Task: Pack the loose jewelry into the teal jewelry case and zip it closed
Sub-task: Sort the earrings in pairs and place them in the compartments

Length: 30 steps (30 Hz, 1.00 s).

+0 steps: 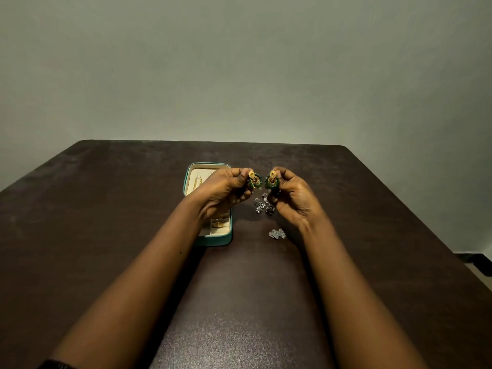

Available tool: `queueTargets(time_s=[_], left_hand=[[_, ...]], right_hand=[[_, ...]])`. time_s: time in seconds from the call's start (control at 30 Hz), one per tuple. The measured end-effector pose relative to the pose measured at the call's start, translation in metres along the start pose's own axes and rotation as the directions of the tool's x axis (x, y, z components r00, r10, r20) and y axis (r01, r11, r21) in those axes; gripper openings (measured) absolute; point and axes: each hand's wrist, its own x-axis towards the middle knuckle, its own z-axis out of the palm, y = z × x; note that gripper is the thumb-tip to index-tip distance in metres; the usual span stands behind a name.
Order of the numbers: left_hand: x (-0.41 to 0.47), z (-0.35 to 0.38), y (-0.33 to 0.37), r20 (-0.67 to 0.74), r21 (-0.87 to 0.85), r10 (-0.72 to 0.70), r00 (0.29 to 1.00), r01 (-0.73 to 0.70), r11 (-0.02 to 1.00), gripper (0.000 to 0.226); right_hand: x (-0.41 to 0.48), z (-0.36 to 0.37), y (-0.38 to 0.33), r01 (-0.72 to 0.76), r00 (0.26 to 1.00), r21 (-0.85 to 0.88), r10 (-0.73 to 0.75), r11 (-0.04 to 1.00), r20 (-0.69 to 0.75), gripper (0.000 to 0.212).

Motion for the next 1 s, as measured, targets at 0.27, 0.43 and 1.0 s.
queueTargets(time_s=[0.27,0.43,1.0], left_hand=[[-0.004,-0.003,-0.002,-0.003,0.028,0.031,1.000,-0.031,0.999,0.024],[-0.009,-0.016,0.007,-0.010,0.151,0.058,0.998,-0.056,0.987,0.023],[-0.042,-0.069,0.004,-0.237,0.549,0.237,0.942,-0.072,0.833,0.022]], right_hand=[[0.000,0.005,0.004,-0.007,0.999,-0.039,0.005,0.999,-0.043,0.032],[-0.004,0.012,0.000,0.014,0.999,-0.022,-0.014,1.000,-0.042,0.024],[-0.026,0.039,0.017,-0.016,1.000,-0.480,0.016,0.877,-0.003,0.016]])
